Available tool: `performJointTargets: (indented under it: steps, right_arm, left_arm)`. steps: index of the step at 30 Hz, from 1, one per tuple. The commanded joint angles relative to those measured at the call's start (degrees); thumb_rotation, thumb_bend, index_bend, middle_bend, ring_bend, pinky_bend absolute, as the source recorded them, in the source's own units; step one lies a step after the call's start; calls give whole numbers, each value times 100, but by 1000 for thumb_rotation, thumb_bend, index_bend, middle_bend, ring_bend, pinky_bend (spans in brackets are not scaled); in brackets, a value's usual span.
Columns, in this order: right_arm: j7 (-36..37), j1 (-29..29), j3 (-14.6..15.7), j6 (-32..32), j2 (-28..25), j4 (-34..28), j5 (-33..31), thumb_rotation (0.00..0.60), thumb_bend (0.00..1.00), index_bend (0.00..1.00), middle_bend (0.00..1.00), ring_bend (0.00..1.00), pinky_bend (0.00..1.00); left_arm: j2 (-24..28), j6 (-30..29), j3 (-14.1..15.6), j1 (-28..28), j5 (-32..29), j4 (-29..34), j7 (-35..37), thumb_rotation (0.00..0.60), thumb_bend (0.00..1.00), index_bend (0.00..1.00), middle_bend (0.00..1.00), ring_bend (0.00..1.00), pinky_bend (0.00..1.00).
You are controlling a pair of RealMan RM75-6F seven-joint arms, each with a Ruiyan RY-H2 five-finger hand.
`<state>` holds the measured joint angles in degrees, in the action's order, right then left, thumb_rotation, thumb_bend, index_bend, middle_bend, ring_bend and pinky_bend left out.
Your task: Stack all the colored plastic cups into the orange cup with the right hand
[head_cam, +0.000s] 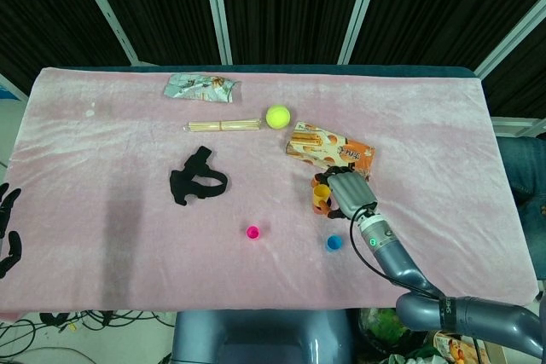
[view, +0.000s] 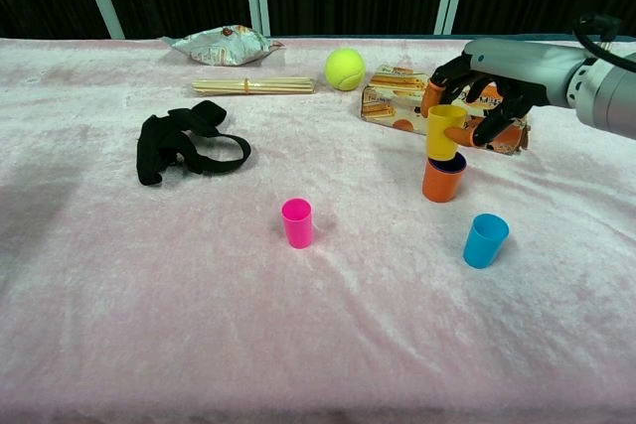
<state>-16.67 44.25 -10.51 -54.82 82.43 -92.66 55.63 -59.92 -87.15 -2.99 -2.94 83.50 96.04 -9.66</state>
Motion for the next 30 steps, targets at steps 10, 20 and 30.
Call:
performJointTargets:
  steps: [10, 20, 30]
  right_arm:
    - [14, -64, 79, 34, 69, 145, 33, 600, 454, 472, 429, 210, 209]
    - [-46, -77, 145, 132, 61, 156, 23, 600, 202, 171, 165, 147, 208]
    - [-114, -377, 159, -372, -409, -577, 130, 600, 166, 157, 190, 137, 208]
  left_arm:
    - [6, 5, 2, 1, -4, 0, -4, 600, 698, 70, 11, 0, 31]
    - [7, -10, -3, 8, -11, 19, -23, 600, 699, 70, 11, 0, 31]
    - [3, 18, -1, -3, -21, 6, -17, 600, 699, 70, 11, 0, 31]
